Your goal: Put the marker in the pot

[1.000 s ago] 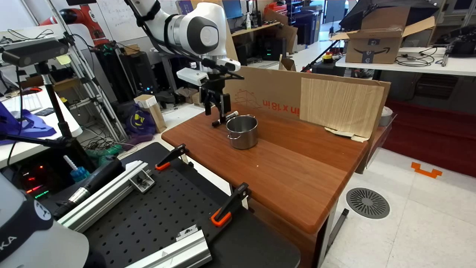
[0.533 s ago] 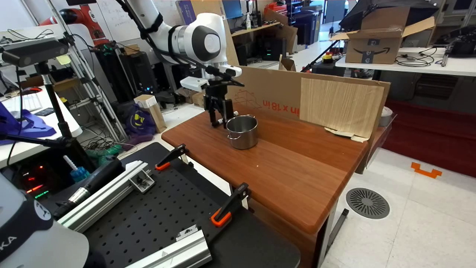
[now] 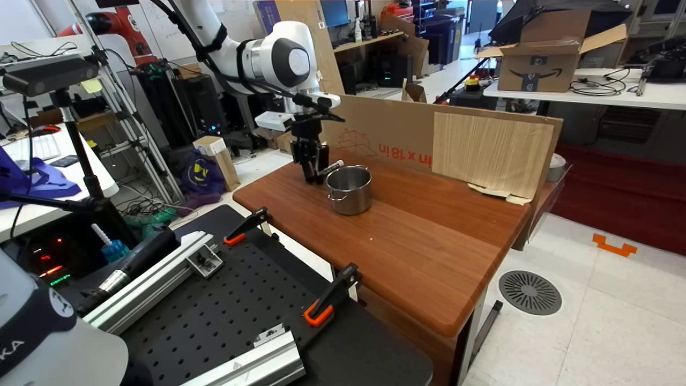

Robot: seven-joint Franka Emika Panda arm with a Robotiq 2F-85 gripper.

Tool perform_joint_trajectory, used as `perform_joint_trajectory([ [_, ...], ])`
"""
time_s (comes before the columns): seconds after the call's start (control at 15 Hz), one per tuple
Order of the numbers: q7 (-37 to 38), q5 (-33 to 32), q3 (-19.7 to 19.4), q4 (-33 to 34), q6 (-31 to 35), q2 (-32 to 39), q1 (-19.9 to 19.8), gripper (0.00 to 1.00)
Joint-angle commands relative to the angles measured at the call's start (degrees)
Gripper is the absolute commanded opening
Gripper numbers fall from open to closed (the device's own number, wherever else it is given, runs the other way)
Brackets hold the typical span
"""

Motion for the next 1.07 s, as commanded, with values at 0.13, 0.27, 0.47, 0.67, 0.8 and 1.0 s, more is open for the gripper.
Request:
perform_joint_trajectory([
  [0.13, 1.6, -2.2, -1.7, 2.0, -2.5, 1.3, 1.0, 0.07],
  [0.27, 1.3, -2.0, -1.5, 1.8, -2.6, 0.8, 0.8, 0.06],
  [0.47, -0.2, -0.8, -0.6, 0.8, -2.7, -0.9, -0.2, 0.06],
  [0.67, -1.5, 0.5, 0.0, -0.6, -2.4, -3.5, -1.7, 0.06],
  [0.8, -3.3, 2.0, 0.7, -1.6, -3.0, -6.1, -3.4, 0.06],
  [1.0, -4.5, 3.0, 0.8, -3.6, -2.8, -10.1, -5.2, 0.06],
])
